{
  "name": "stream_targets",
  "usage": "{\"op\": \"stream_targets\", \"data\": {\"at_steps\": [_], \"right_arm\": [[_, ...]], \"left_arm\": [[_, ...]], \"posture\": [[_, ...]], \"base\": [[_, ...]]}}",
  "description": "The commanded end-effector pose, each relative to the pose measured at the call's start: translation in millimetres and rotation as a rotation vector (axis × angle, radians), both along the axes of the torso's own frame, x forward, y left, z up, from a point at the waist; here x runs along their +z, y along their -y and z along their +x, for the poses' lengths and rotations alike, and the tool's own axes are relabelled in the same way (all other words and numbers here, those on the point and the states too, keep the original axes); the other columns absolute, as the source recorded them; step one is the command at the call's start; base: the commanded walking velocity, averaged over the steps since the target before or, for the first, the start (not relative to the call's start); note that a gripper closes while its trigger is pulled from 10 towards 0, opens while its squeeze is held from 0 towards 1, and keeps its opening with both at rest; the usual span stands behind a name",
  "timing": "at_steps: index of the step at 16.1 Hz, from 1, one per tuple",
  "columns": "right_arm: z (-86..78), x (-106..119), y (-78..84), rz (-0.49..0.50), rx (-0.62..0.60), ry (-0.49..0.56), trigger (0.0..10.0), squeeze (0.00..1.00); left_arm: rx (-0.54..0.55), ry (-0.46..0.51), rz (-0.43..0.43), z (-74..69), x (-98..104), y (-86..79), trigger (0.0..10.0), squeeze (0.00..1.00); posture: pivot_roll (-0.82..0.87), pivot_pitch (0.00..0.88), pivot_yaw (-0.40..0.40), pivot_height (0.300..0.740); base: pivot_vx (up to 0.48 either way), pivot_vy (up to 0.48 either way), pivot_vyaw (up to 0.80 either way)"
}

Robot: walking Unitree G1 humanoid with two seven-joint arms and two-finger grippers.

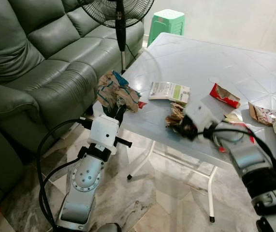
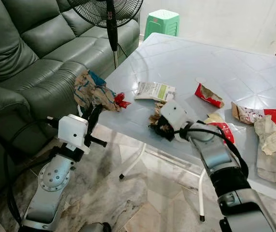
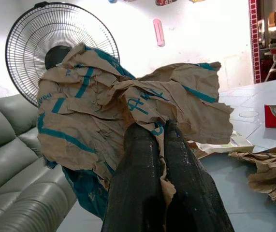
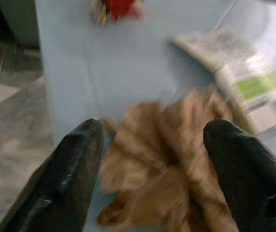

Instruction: Picking trash to rubbish bin

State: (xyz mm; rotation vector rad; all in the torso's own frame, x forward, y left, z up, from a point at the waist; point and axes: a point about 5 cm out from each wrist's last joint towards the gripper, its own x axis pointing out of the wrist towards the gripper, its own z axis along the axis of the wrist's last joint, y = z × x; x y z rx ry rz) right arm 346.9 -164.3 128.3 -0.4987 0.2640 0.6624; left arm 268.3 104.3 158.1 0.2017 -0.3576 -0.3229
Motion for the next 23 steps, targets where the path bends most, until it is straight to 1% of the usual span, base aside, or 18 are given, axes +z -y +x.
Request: {"op": "stream_targets", "data": {"at_steps": [1,2,3,4,5,8,10,13,18,20,22,23], "right_arm": [[-0.9,-8,4.4,-0.015,-0.023,-0.041,10.0,0.03],[-2.1,-14,3.5,-0.025,-0.027,-0.055,10.0,0.0],[-3.0,-24,6.1,-0.052,-0.058,-0.084,10.0,0.0],[-3.5,-28,7.5,-0.052,-0.076,-0.095,10.0,0.0],[-3.1,-33,11.2,-0.047,-0.123,-0.106,0.0,0.0],[-1.8,-37,13.5,-0.012,-0.182,-0.118,0.0,0.0],[-1.1,-37,12.0,-0.007,-0.189,-0.11,0.0,0.0],[1.8,-33,7.6,0.023,-0.206,-0.078,0.0,0.0],[9.1,-23,9.9,0.059,-0.265,-0.015,0.0,0.0],[12.2,-18,11.1,0.098,-0.3,0.015,0.0,0.0],[16.5,-7,10.1,0.173,-0.349,0.073,0.0,0.0],[17.5,-5,9.4,0.192,-0.362,0.089,0.0,0.0]], "left_arm": [[-0.007,-0.006,-0.008,-0.2,-2,0.8,0.0,0.0],[-0.007,-0.007,-0.009,-0.4,-2,1.2,0.0,0.0],[-0.009,-0.008,-0.009,-0.3,-2,1.7,0.0,0.0],[-0.01,-0.008,-0.01,-0.5,-2,1.9,0.0,0.0],[-0.011,-0.009,-0.01,-0.7,-2,2.3,0.0,0.0],[-0.011,-0.014,-0.01,-1.6,-3,2.3,0.0,0.0],[-0.014,-0.017,-0.011,-1.7,-4,2.9,0.0,0.0],[-0.015,-0.015,-0.014,-0.2,-3,4.1,0.0,0.0],[-0.006,-0.014,-0.018,0.3,-4,4.6,0.0,0.0],[0.002,-0.019,-0.019,0.9,-5,4.1,0.0,0.0],[0.022,-0.082,-0.056,7.3,-12,0.4,0.0,0.0],[0.019,-0.097,-0.059,10.2,-13,0.3,0.0,0.0]], "posture": [[0.08,0.007,-0.008,0.74],[0.08,0.009,-0.007,0.74],[0.08,0.01,-0.008,0.74],[0.08,0.011,-0.007,0.74],[0.08,0.014,-0.007,0.74],[0.08,0.018,-0.005,0.74],[0.08,0.018,-0.004,0.74],[0.08,0.018,-0.004,0.74],[0.07,0.016,-0.008,0.74],[0.07,0.015,-0.008,0.74],[0.07,0.015,-0.008,0.74],[0.07,0.016,-0.007,0.74]], "base": [[0.0,0.0,0.0],[0.0,0.0,0.0],[0.0,0.0,0.0],[0.0,0.0,0.0],[0.0,0.0,0.0],[0.0,0.0,0.0],[0.0,0.0,0.0],[0.0,0.0,0.0],[0.0,0.0,0.0],[0.0,0.0,0.0],[0.0,0.0,0.0],[0.0,0.0,0.0]]}}
